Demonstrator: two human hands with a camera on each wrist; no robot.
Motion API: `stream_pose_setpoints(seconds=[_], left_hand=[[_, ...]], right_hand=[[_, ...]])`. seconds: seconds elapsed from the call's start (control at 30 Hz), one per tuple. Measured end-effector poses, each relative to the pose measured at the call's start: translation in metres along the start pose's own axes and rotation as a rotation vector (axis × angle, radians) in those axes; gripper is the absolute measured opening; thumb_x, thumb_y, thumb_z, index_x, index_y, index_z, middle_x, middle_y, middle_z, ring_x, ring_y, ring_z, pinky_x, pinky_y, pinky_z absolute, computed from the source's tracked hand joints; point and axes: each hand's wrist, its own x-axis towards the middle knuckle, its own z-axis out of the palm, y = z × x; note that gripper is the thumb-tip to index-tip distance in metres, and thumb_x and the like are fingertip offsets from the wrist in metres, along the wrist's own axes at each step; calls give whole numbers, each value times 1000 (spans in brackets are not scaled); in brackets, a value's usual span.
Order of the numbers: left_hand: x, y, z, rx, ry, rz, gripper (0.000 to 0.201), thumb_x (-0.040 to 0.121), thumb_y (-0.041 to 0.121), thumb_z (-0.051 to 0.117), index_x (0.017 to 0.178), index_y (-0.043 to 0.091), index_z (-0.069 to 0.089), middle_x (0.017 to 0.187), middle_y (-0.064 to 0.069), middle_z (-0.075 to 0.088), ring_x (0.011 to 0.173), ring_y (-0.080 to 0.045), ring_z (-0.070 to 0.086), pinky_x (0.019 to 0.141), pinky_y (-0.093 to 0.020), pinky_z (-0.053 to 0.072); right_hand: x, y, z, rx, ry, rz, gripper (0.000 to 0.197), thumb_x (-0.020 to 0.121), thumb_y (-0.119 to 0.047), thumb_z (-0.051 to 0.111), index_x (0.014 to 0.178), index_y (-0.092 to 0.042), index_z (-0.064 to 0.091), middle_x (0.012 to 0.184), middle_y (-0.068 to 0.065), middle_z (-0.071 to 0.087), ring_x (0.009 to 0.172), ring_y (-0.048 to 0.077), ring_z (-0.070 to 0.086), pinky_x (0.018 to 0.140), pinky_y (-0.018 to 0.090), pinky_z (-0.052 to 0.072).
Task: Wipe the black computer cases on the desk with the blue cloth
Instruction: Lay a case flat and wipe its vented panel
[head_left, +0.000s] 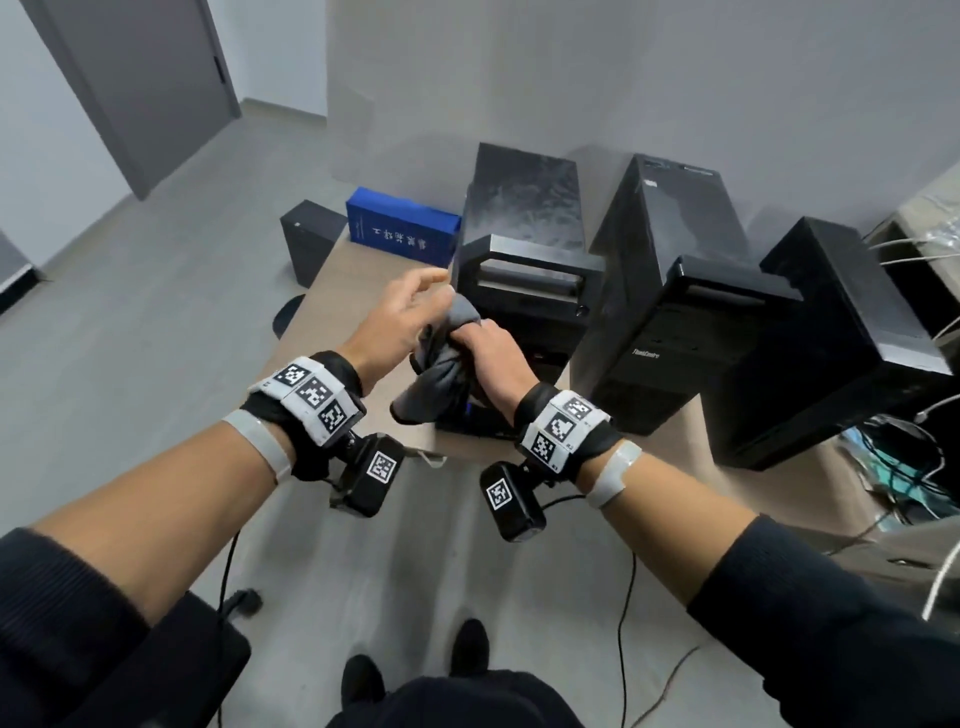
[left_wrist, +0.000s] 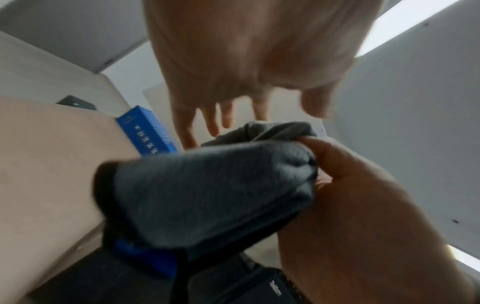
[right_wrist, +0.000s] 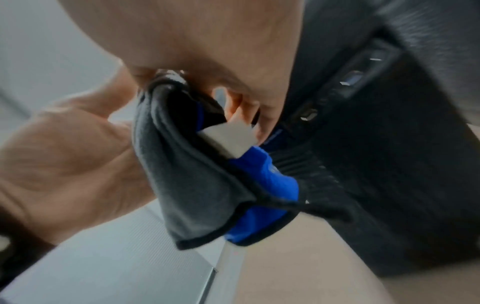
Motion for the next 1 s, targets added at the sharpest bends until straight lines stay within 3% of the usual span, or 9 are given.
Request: stream_pose_setpoints(seconds=[0.07,0.17,0.23,0.33,0.43,0.53,0.7,0.87,1.0], left_hand=[[-16,-6,-13,-68,-212,29,58,101,32,54,154,25,30,150,3,39,136,-2,43,113,-27,36],[-26,-16,-31,-61,-297,82,96,92,-5,63,158,22,-2,140,20,38,122,19,47,100,-9,40],[-23,-23,-35,-49,-150,119,98,86,-14,65,158,17,6,140,8,45,123,8,52,103,-15,44],[-8,-39,-37,-297,220,95,57,90,-15,59,141,1,39,125,-11,61,109,-9,64,99,-28,50],[6,-54,-37,-529,339,-23,25,95,-10,54,117,0,54,93,-2,72,78,-7,71,79,-25,55],[20,-70,-38,-588,316,-99,25,96,-3,57,120,1,54,97,-7,67,77,-11,70,76,-26,57],[34,-83,-28,-640,322,-226,39,97,6,60,133,-5,49,108,-16,63,85,-20,66,81,-35,58],[47,-96,-18,-690,325,-340,71,82,28,73,138,-3,43,112,-25,62,81,-30,65,81,-46,55],[48,-107,-18,-730,364,-393,38,99,22,62,130,10,45,110,-23,64,88,-34,68,87,-52,56]], right_hand=[[6,-11,15,-177,-18,-106,43,87,-38,46,79,0,65,78,13,61,70,19,53,68,37,42],[13,-25,31,-90,-93,-50,41,84,-38,50,85,-1,69,87,17,69,84,31,62,84,45,47],[19,-34,33,102,-178,-10,36,91,-29,52,97,3,68,90,16,68,86,27,62,83,42,50],[28,-58,20,29,-158,-100,28,93,-29,52,101,-8,68,93,13,67,81,22,63,71,29,51],[46,-72,-21,-305,172,-327,27,87,-31,55,104,-21,74,101,-2,72,91,13,67,88,30,52],[66,-67,-63,-866,387,-276,32,89,-47,48,105,-29,69,114,0,63,113,24,54,94,39,44],[86,-49,-70,-1068,246,-117,50,90,-58,35,70,-17,57,71,2,60,76,30,60,63,33,39],[99,-48,-67,-975,359,-103,58,83,-60,40,68,-9,64,59,5,62,59,26,59,57,29,45],[100,-51,-59,-942,446,-113,57,79,-59,42,68,-7,61,52,0,50,53,22,53,55,27,43]])
